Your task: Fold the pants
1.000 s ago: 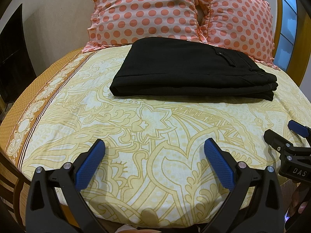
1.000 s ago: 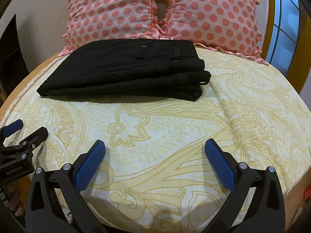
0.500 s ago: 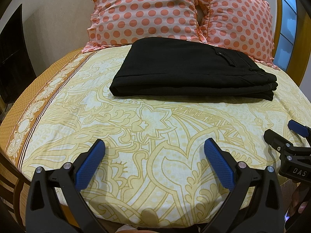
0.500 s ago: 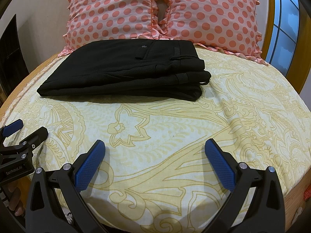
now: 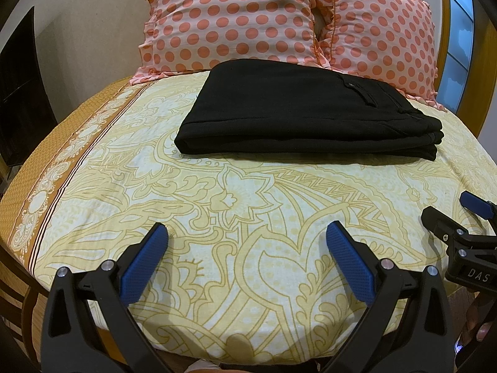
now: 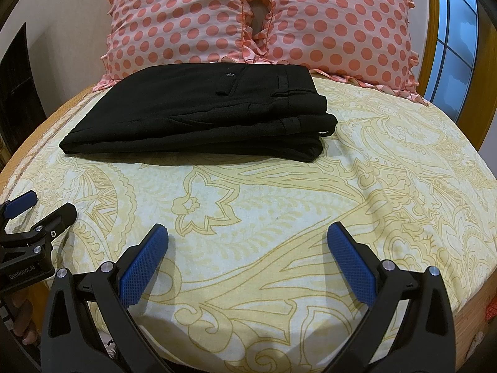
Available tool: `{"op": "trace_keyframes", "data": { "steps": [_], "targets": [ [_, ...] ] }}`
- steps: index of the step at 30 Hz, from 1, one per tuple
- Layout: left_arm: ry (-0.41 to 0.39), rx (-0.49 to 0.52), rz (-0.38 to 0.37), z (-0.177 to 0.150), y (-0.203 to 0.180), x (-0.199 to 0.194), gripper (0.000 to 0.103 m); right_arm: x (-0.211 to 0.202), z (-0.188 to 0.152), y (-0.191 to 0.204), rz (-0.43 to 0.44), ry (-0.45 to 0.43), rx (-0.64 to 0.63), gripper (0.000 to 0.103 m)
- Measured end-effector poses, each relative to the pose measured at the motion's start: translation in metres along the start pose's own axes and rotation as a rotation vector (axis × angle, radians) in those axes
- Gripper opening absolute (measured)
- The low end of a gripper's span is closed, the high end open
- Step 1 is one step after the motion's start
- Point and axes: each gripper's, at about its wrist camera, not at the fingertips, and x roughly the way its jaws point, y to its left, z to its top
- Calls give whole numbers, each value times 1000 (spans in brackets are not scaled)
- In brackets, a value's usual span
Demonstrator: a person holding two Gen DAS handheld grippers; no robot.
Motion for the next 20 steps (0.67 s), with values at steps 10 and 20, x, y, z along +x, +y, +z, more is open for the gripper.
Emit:
{"op": "trace_keyframes", "data": {
  "steps": [10, 20],
  "targets": [
    [26, 6, -5, -1, -1, 2, 101, 0, 0, 0, 0, 0, 0, 102],
    [20, 14, -14, 1, 2, 3, 101, 0, 0, 0, 0, -1, 0, 102]
  ]
}}
